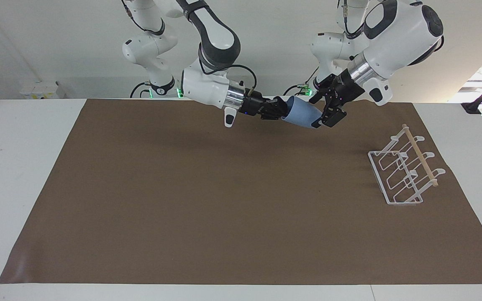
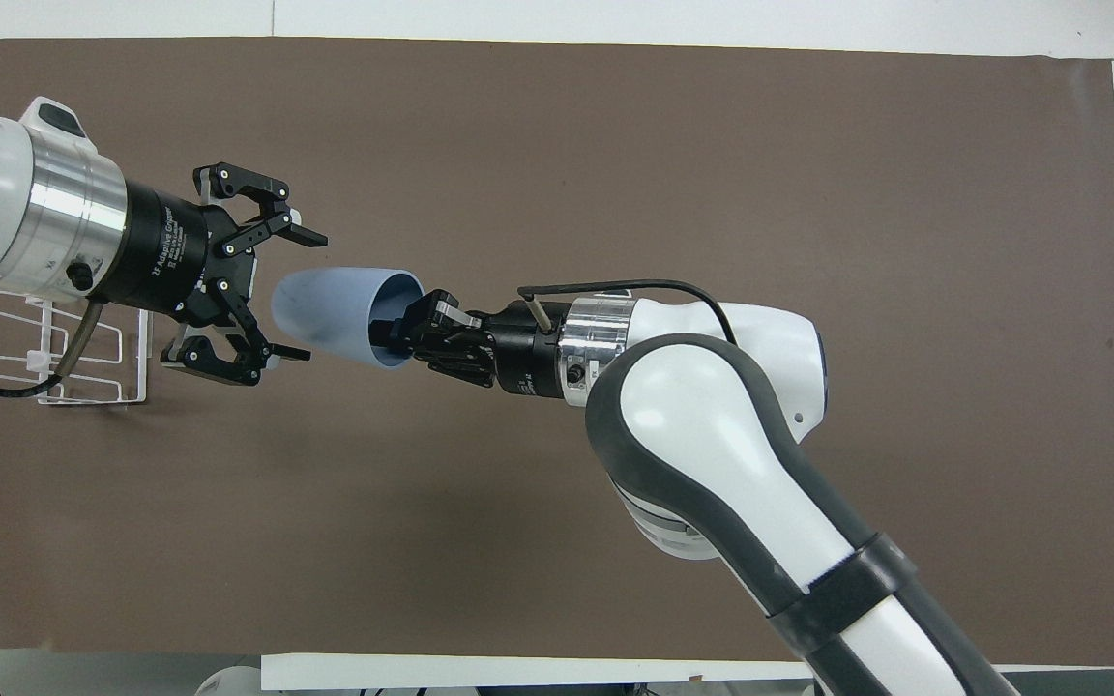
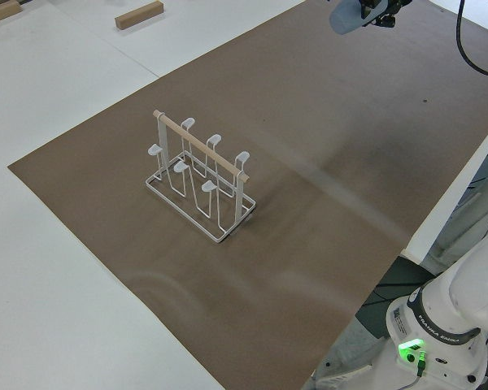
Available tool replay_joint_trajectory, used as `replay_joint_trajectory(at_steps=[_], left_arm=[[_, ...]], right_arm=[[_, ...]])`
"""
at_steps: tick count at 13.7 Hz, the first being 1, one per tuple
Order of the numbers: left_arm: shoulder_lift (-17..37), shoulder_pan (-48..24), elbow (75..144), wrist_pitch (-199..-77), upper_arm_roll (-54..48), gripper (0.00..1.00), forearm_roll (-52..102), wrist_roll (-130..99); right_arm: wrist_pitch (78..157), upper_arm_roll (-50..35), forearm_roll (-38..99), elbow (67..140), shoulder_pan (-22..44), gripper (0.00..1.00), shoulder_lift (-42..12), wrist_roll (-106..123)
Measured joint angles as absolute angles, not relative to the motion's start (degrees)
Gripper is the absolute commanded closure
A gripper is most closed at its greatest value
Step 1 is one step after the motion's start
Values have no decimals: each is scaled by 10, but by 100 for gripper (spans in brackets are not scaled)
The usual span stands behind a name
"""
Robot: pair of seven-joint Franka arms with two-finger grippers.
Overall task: Hang cup on cup holder
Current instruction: 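Carry the cup to the left gripper while the left gripper reaches it, then close the left gripper on the cup while the right gripper releases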
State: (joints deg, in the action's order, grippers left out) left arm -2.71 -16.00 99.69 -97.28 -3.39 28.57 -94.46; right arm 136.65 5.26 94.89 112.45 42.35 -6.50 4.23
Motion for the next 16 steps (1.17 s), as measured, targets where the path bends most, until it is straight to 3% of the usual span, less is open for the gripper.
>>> replay_joint_trajectory(at_steps=[2,3,4,10,11,12,13,16], left_arm=[[-37,-163,1019,-975,-34,4,273,-929],[-41,-166,1031,-987,-35,48,268,-921],[-42,-169,1038,-995,-35,99,264,-919],[-43,-175,1041,-1022,-35,100,254,-916],[-43,-176,1041,-1023,-35,100,249,-916],[-43,-178,1039,-1025,-36,100,237,-917],[-42,-179,1037,-1025,-38,100,221,-917],[-39,-176,1025,-1025,-31,100,166,-918]], right_arm=[[1366,53,949,1125,424,100,-65,42],[1366,52,949,1126,424,100,-66,42],[1366,52,949,1126,424,100,-67,42],[1370,52,949,1128,424,99,-67,42],[1373,51,949,1128,424,83,-67,42],[1377,50,949,1127,425,7,-68,42],[1379,49,949,1126,426,1,-68,42],[1383,53,949,1125,422,1,-65,39]])
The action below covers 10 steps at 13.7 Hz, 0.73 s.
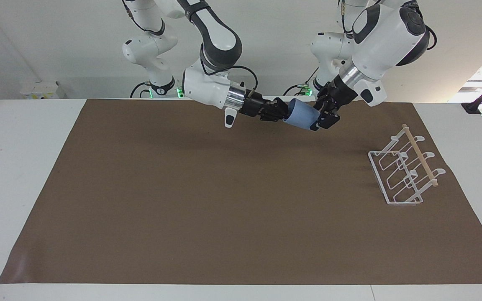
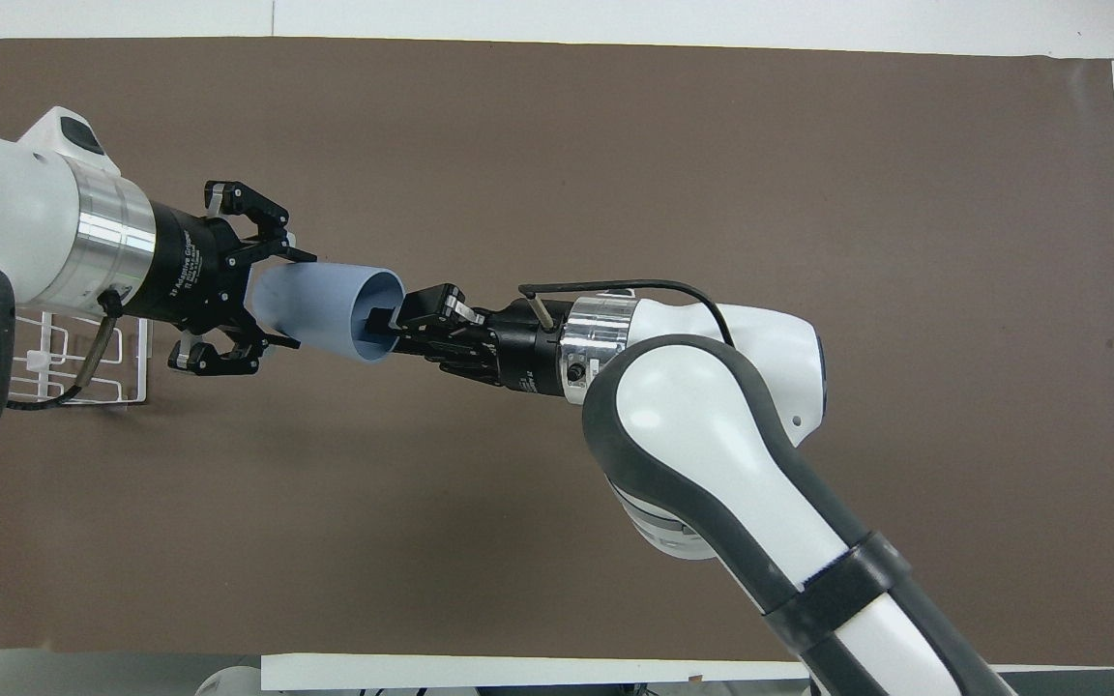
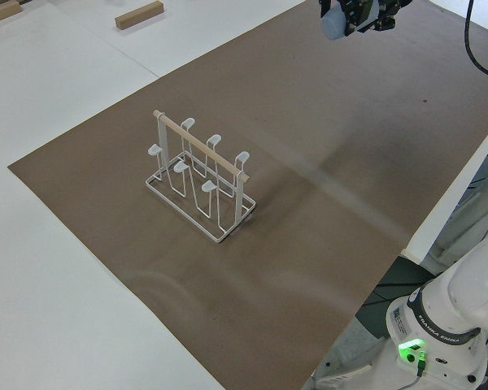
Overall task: Hang cup on cup holder
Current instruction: 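Close the left gripper on the cup while the right gripper releases, then swing the cup over the rack while the right gripper withdraws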
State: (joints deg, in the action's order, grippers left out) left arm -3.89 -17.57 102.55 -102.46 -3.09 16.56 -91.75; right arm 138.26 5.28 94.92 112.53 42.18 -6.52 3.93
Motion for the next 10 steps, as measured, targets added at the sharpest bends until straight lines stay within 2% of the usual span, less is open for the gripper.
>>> replay_joint_trajectory(at_steps=[2,4,8,10], left_arm=[[-36,-163,1025,-1025,-26,100,123,-918],[-32,-149,1025,-1026,-24,100,45,-902],[5,-148,1023,-1028,-28,100,-233,-865],[41,-148,1022,-1027,-28,100,-397,-865]], right_arm=[[1372,53,949,1125,415,1,-62,39],[1324,54,914,1125,381,1,-61,39],[1137,60,702,1121,220,1,-55,46],[1093,62,566,1117,148,1,-54,80]])
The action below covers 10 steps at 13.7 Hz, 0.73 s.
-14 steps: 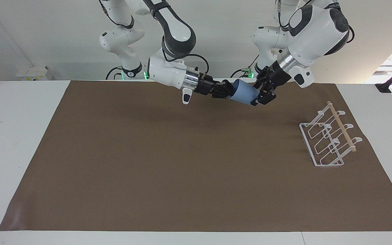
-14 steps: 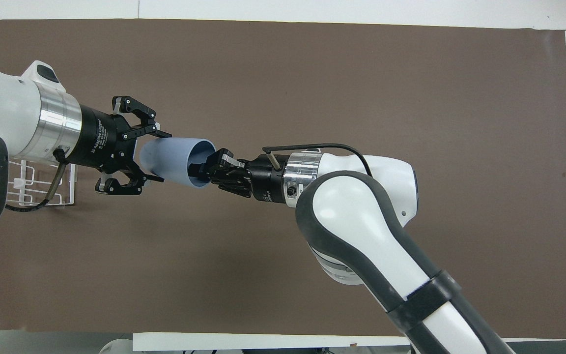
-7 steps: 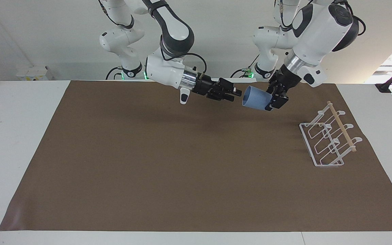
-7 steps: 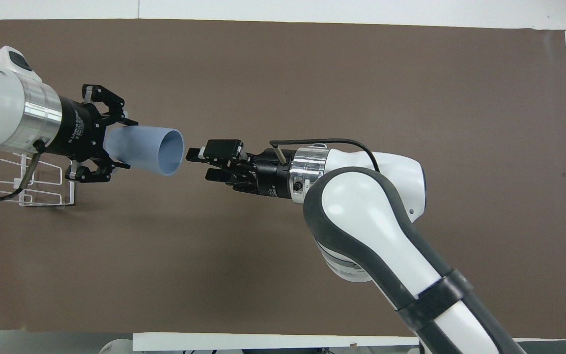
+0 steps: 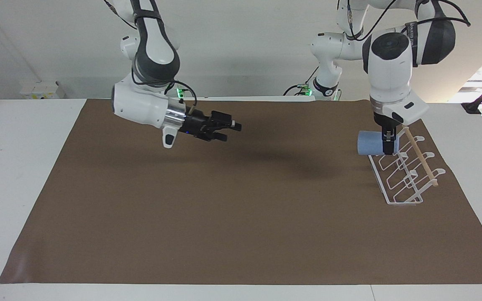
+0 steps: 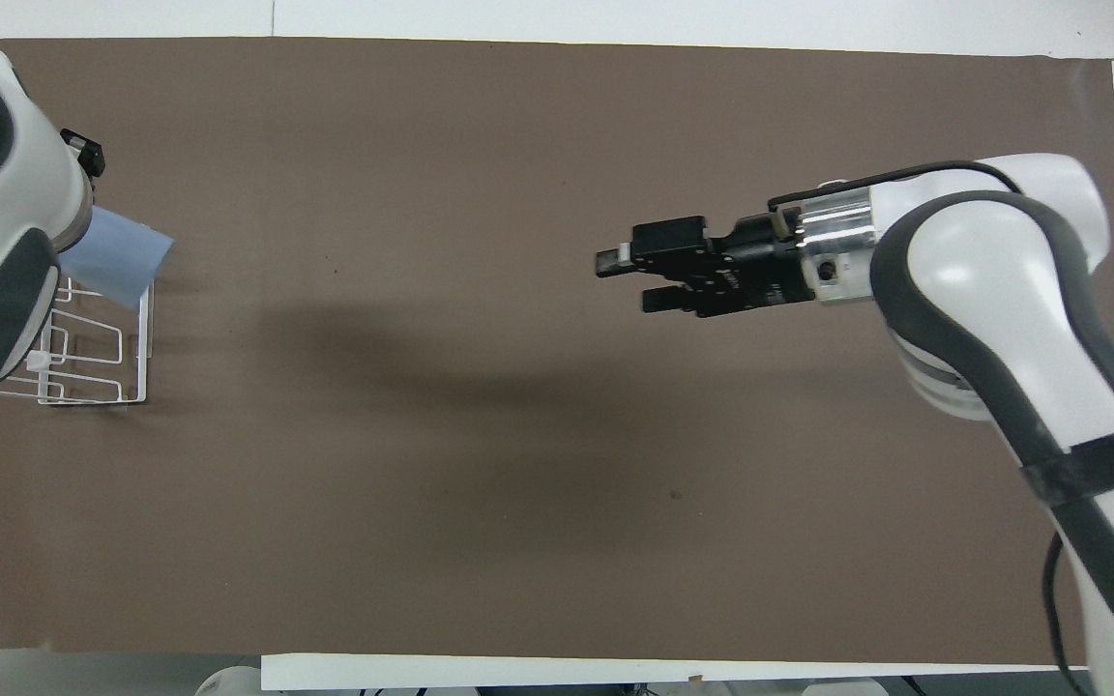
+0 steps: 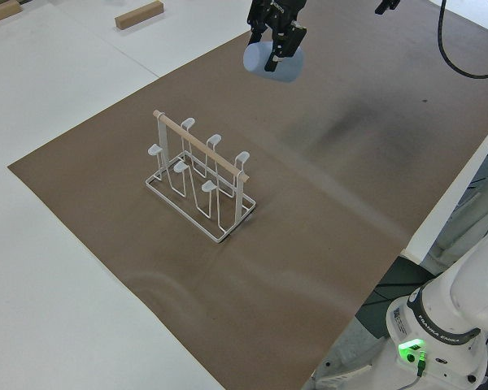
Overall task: Hang cup on cup holder
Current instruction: 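Swing the cup over the rack while the right gripper withdraws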
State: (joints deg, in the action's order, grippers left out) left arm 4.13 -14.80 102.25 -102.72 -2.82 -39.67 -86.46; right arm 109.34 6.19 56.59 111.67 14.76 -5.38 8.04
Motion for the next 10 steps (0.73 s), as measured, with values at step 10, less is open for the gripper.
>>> replay_joint_trajectory(at_steps=[10], left_arm=[[128,-149,1017,-966,-27,100,-719,-999]], right_arm=[[1013,61,105,1004,13,1,-41,117]])
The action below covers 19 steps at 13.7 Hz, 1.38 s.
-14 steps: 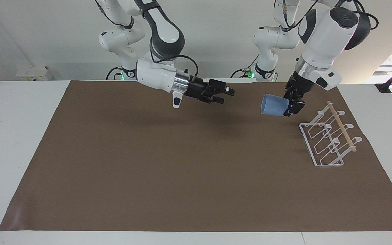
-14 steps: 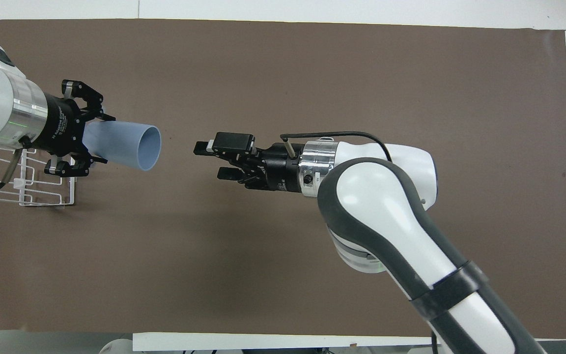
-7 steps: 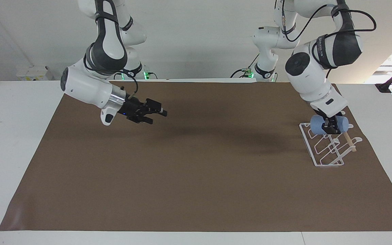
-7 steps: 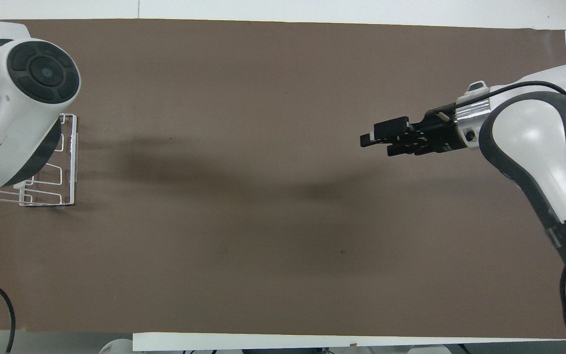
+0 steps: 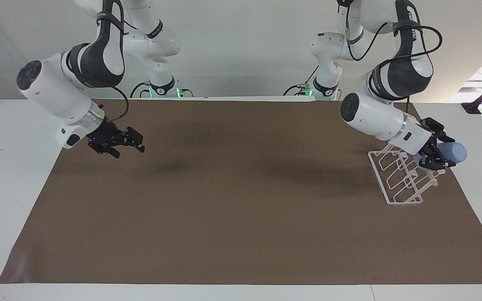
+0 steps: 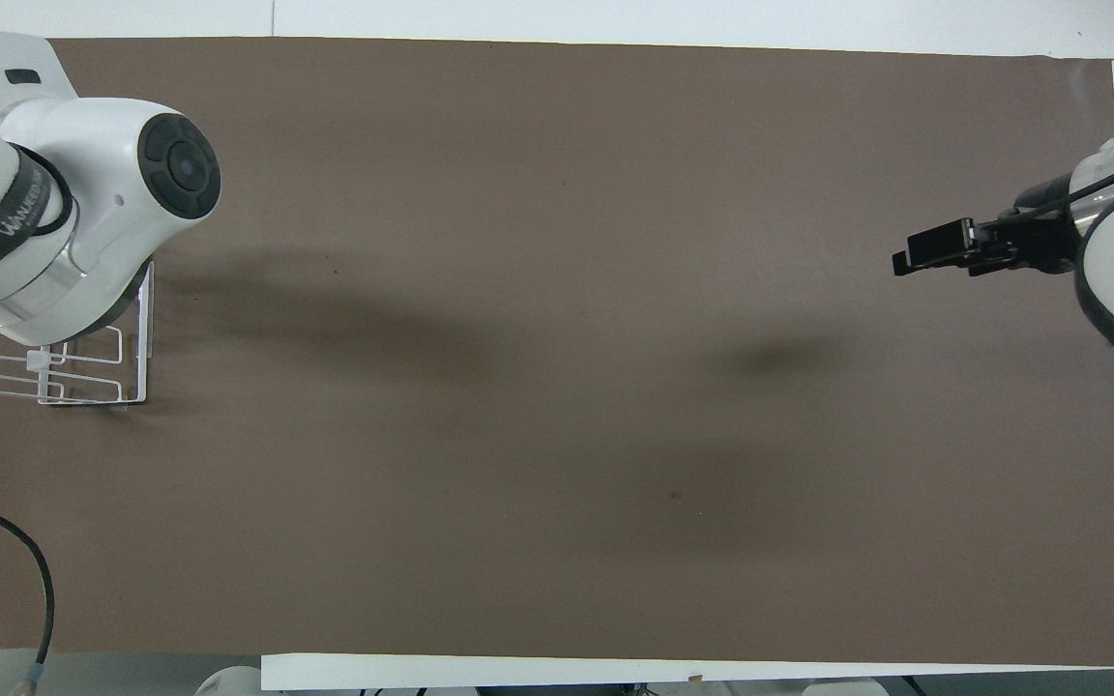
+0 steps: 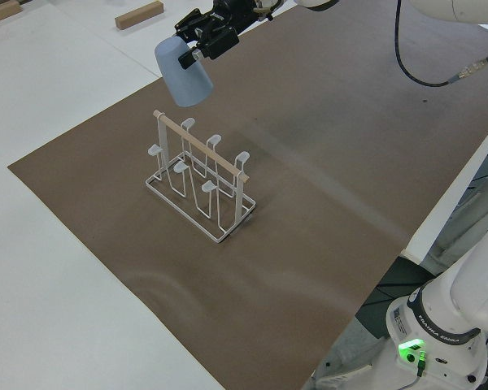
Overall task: Hang cup on cup holder
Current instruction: 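Swing the cup over the rack while the right gripper withdraws, then lower the cup onto the rack peg with the left gripper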
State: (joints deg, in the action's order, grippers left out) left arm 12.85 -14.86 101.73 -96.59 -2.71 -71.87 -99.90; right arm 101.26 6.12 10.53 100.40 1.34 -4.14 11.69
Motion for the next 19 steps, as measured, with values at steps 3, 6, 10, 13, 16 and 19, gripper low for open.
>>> replay_joint_trajectory(at_steps=[3,6,10,13,16,19], left_arm=[[163,-165,1019,-941,-28,100,-724,-1044],[186,-178,1032,-920,-29,100,-752,-1085],[204,-177,1034,-914,-28,99,-768,-1104],[206,-177,1040,-914,-29,43,-770,-1128],[206,-176,1044,-914,-29,0,-750,-1158],[207,-176,1039,-916,-29,0,-730,-1160]], right_arm=[[907,60,38,911,13,1,-26,86],[827,61,-19,837,12,1,-12,73],[802,63,-34,841,10,1,-13,69],[800,64,-34,867,3,1,-11,68],[795,63,-34,870,6,1,-4,68],[785,62,-34,871,14,1,7,65]])
